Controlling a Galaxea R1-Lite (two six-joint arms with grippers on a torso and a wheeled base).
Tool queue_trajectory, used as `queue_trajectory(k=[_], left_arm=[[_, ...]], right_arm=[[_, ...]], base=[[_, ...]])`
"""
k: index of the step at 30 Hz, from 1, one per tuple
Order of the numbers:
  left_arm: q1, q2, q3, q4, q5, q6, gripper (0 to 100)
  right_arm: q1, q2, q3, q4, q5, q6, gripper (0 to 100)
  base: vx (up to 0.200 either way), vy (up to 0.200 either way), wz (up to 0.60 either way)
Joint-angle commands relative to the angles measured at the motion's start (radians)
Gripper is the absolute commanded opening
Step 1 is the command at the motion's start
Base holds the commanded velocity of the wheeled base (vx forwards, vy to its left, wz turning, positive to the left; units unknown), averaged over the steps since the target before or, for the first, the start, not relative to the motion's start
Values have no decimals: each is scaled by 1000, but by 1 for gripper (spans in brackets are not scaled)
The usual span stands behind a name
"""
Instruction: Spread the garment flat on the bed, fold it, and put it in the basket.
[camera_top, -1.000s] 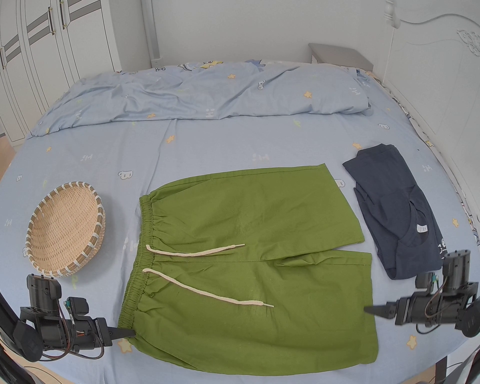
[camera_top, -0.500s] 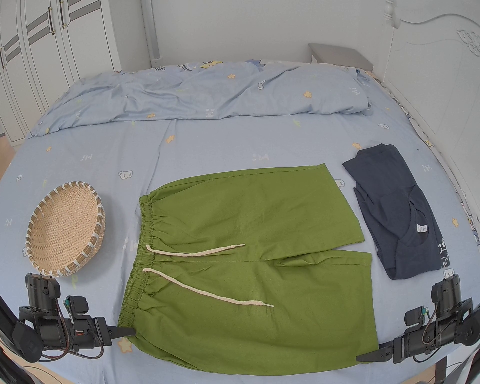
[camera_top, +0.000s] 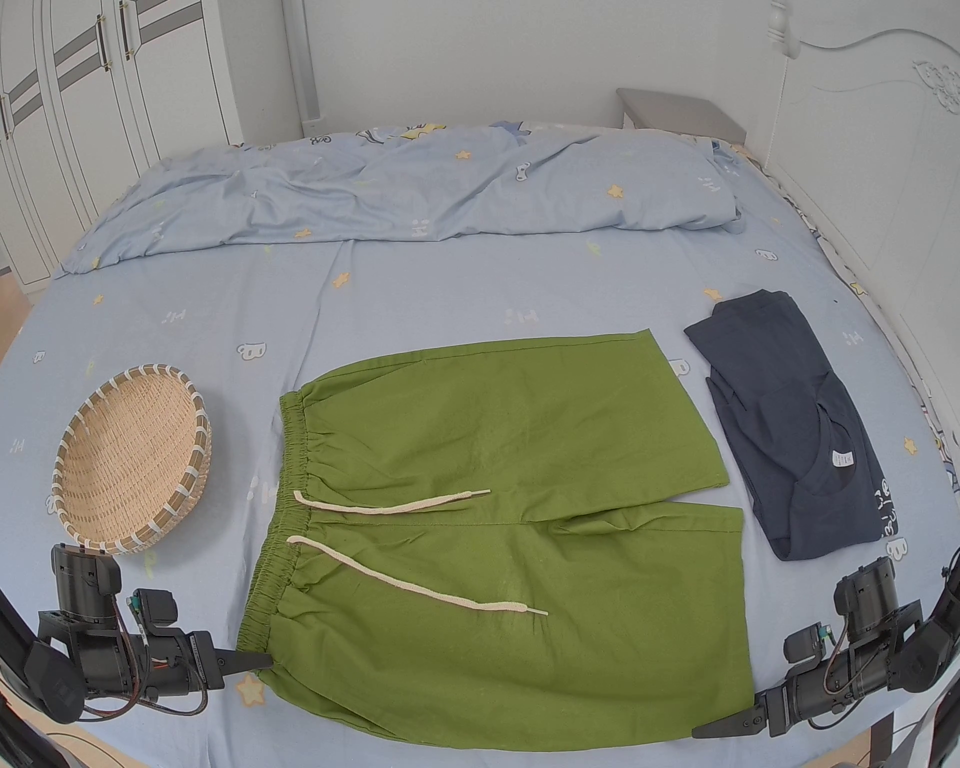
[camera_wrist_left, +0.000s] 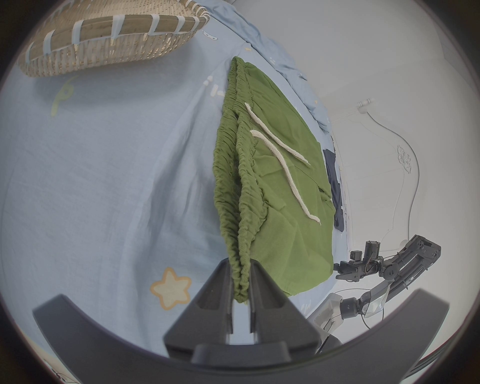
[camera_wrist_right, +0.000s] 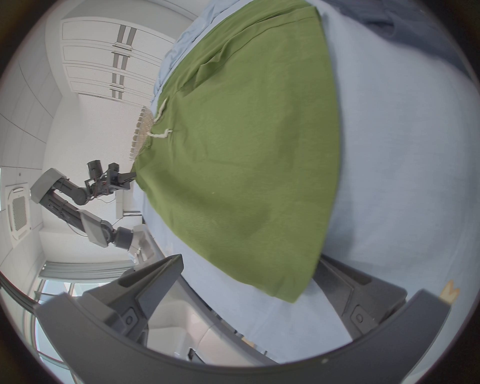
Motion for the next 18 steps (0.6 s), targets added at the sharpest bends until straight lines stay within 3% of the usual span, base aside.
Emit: queue_trajectory(k=[1,10,11,18], left_arm=[[1,-1,-2,-1,0,-1,0],[5,1,-3,-1,0,-1,0],[7,1,-5,-1,0,0,0],[10,4,-2,-1,0,0,0]], right_arm=[[21,37,18,-6,39,18,100],[8,34,18,-6,59,21,100],[6,34,18,-2,59,23,0],[-74,11,18,88,46,0,0]], base=[[0,0,0],[0,0,0],[0,0,0],[0,0,0]])
